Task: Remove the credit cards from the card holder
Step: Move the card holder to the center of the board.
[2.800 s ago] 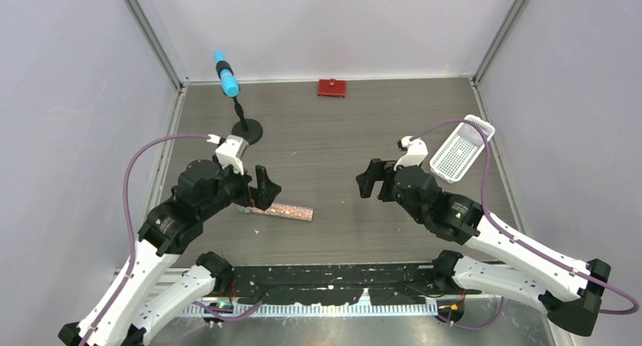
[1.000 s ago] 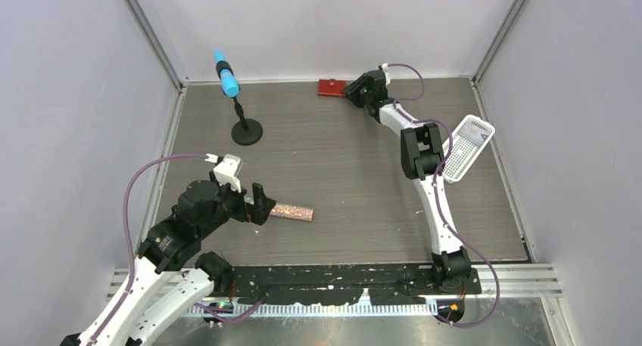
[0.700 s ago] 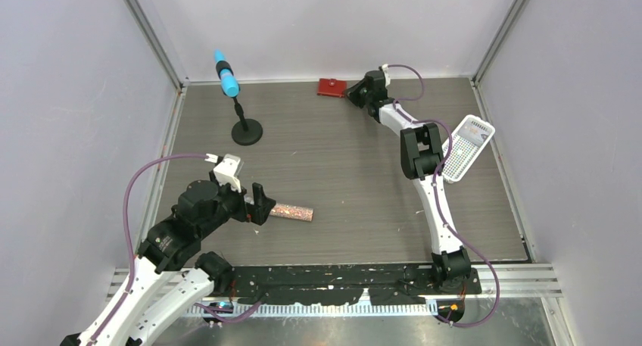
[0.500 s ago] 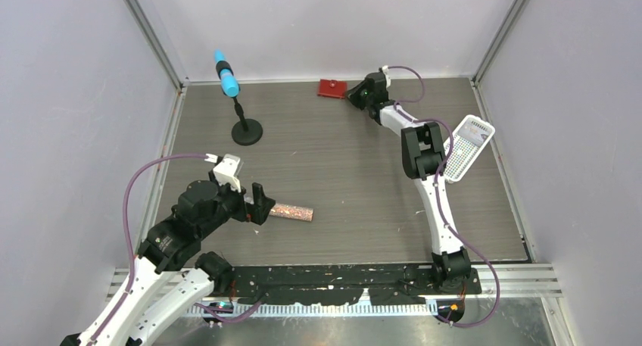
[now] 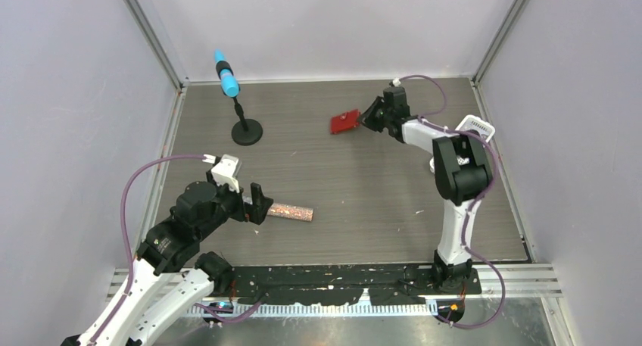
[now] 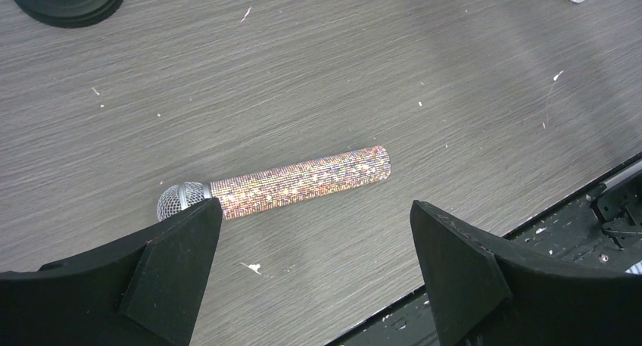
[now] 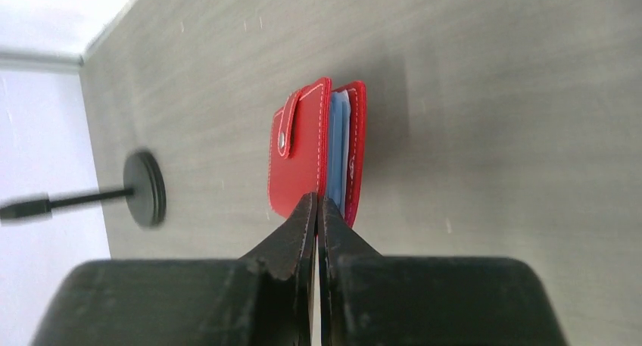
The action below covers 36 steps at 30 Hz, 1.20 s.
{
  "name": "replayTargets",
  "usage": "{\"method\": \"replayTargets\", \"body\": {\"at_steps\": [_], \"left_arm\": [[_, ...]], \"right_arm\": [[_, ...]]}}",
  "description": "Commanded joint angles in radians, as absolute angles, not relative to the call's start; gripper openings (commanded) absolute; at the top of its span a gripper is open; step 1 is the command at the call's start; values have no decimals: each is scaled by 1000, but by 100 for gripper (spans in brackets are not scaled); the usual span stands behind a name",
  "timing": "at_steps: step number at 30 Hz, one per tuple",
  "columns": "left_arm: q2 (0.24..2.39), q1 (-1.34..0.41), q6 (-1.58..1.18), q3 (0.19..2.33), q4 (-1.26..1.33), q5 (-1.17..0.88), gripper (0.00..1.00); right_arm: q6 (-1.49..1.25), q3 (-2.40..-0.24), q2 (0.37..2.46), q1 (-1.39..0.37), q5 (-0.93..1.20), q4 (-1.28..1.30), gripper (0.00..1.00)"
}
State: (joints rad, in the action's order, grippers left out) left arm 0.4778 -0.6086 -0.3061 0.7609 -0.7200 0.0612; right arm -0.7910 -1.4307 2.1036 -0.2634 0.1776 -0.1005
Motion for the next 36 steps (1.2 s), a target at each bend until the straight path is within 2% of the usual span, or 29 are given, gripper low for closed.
{"method": "replayTargets", "body": {"at_steps": [1,6,13,18,25,29,32,36], "left_arm": [[480,-614,-287,781,-710,85,100],[482,-613,-287,781,-717,104,100],[493,-614,-279,788,-729,131,100],[507,-614,-278,797,-742,143,100],[510,-614,-282,802,-753,146,100],[507,-614,-282,802,-753,144,99],[509,-613,-282,802,-753,139,100],[508,-613,-282,802,-755,137,100]], "right_arm": [[-690,-1208,1873,-271,206,-82,5],[-637,-911,1675,-315,212,-47,5],[-676,-615,1319,-475,35,124,5],[-749,-529,1093,-600,-132,271,5],[-856,-408,954,-702,-169,339,7],[-884,-418,927,-758,-183,386,16],[-874,-480,915,-812,-226,459,27],[-847,-566,929,-871,-290,520,35]]}}
